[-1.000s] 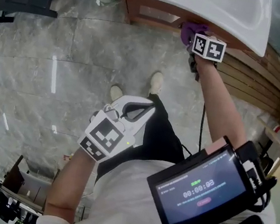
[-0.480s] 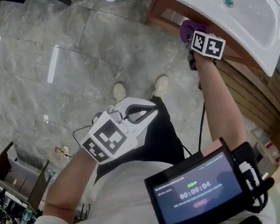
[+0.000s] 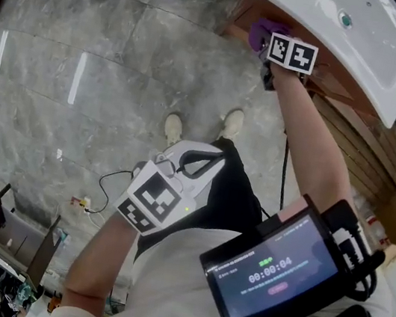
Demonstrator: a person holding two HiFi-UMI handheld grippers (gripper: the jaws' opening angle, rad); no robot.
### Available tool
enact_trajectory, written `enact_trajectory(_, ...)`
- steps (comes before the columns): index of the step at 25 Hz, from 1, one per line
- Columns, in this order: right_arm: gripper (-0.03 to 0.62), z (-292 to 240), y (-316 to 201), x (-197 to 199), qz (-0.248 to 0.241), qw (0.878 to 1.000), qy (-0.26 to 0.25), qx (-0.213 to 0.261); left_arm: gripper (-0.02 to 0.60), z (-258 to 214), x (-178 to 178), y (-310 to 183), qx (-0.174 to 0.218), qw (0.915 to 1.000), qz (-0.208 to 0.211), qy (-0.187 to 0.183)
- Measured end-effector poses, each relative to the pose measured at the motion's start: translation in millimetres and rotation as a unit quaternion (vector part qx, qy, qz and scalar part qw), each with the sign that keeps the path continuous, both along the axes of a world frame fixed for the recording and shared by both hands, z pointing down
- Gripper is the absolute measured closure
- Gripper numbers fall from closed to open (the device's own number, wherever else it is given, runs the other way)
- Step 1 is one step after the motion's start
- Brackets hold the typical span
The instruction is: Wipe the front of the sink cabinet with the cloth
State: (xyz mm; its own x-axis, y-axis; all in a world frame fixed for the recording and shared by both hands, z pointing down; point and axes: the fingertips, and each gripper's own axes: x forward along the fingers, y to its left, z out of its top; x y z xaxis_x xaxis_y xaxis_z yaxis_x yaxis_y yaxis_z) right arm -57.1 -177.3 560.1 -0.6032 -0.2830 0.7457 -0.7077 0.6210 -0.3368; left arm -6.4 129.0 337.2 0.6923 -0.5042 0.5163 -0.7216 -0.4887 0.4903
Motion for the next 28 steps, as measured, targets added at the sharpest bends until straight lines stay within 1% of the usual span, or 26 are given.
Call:
enact_trajectory(2,0.522,-2.5,2.9,-14.2,-0.005,1.000,-0.004,0.000,0.577,-0.8,-4.1,5.4,-0.002,1.0000,-0.005,0.001)
enact_trajectory(6,0.522,-8.0,8.1,-41.6,-0.033,0.999,-0.001,0.013,0.577,-2.8,-15.6,11.6,-0.003,0.9998,-0.017,0.001)
enact_trajectory(9,0.522,-9.7,13.2,-54.1,-0.036,0.999,-0.013,0.011,0.577,1.1,-22.9,16.5,-0.005,0.9997,-0.022,0.000)
enact_trajectory(12,0.522,-11.5,23.8,-56.9,-0.033,0.999,-0.028,0.003,0.577,1.8,-25.4,17.0,-0.006,0.9998,-0.021,0.003)
enact_trajectory(14,0.522,-12.7,31.9,-47.8,-0.026,0.999,-0.035,-0.005,0.577,0.8,-21.2,15.1,-0.004,0.9999,-0.013,0.006)
enact_trajectory(17,0.522,-19.3,43.8,-21.2,-0.003,0.999,-0.047,-0.017,0.577,-2.0,-8.0,12.6,-0.003,0.9999,0.009,0.010)
enact_trajectory(20,0.522,-27.5,55.6,18.9,0.022,0.998,-0.057,-0.025,0.577,-5.3,13.8,8.0,-0.001,0.9993,0.035,0.010)
enact_trajectory(23,0.522,-32.1,62.3,70.5,0.051,0.997,-0.057,-0.024,0.577,-8.2,37.6,-0.5,0.005,0.9972,0.074,0.008)
enact_trajectory(28,0.522,-20.1,58.2,170.7,0.099,0.994,-0.028,-0.025,0.577,-11.5,81.5,-22.4,0.009,0.9916,0.128,0.008)
